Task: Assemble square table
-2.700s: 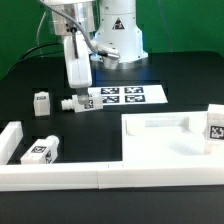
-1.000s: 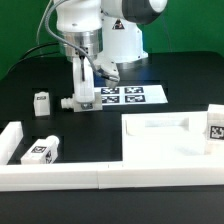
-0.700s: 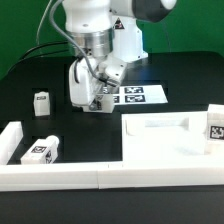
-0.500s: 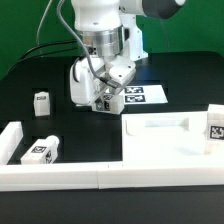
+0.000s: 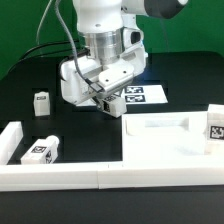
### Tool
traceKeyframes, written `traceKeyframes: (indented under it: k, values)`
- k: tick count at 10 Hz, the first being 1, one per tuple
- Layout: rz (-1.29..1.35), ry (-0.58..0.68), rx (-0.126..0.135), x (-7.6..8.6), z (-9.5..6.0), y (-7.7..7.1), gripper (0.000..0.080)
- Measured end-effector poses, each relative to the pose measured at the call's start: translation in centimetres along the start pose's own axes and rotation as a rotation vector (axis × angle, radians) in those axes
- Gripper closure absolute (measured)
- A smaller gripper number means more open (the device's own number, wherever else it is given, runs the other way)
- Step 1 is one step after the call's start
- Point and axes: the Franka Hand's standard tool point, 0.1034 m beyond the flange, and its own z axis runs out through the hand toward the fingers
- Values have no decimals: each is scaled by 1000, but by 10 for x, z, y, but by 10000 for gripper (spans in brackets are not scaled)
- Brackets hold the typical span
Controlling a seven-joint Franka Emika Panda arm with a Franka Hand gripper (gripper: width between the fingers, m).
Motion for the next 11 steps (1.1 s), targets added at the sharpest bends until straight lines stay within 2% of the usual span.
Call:
traceKeyframes:
  k: [1, 3, 5, 7, 8, 9, 10, 11]
  values:
    - [109, 11, -70, 4, -1, 1, 524]
    - [167, 39, -167, 8, -2, 3, 524]
    - [118, 76, -161, 10, 6, 6, 525]
    - [80, 83, -158, 9, 8, 7, 525]
    - [47, 82, -159, 10, 8, 7, 464]
    - [34, 77, -158, 9, 6, 7, 464]
    - [2, 66, -143, 8, 5, 3, 282]
    - [-45, 53, -117, 9, 4, -4, 174]
